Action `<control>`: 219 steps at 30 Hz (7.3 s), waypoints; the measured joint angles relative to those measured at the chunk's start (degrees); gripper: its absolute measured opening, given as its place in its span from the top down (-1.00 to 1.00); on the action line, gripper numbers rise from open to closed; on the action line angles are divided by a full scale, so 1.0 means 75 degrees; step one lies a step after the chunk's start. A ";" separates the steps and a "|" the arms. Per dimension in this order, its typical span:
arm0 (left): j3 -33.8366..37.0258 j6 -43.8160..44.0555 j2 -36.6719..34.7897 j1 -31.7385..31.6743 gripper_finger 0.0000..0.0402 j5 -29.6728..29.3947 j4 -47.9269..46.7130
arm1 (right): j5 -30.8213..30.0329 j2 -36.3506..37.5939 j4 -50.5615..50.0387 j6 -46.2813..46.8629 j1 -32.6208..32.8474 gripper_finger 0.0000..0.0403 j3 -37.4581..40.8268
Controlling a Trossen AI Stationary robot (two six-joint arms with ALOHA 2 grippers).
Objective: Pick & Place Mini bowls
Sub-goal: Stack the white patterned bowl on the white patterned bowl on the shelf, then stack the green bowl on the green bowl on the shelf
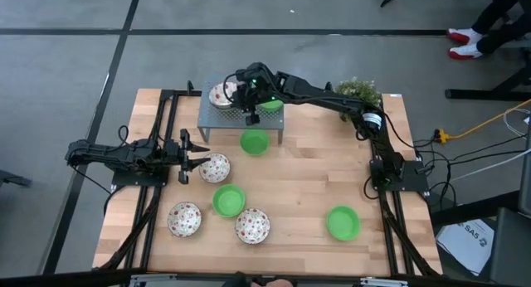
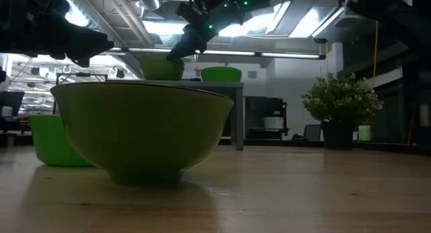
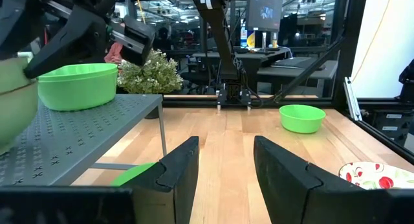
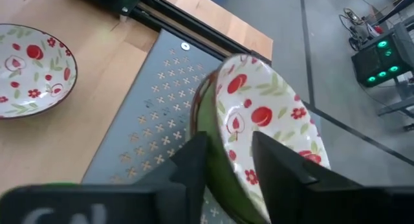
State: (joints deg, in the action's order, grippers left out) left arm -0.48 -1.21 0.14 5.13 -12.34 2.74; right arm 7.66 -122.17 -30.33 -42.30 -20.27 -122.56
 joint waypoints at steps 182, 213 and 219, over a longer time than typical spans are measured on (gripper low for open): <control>0.0001 0.0000 0.0000 0.0000 0.29 0.0000 0.0000 | -0.2541 0.4201 0.2236 0.3376 0.0022 0.95 0.4816; 0.0000 0.0000 0.0000 0.0000 0.29 0.0000 0.0000 | -0.2215 0.1003 -0.4188 0.3321 -0.0443 0.95 -0.0924; 0.0001 0.0000 0.0000 0.0000 0.29 0.0000 0.0000 | -0.2197 0.0991 -0.4452 0.3313 -0.0277 0.95 -0.0921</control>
State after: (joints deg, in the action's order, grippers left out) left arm -0.47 -1.21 0.14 5.13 -12.34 2.74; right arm -8.82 -114.74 -63.72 -17.46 -22.35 -129.47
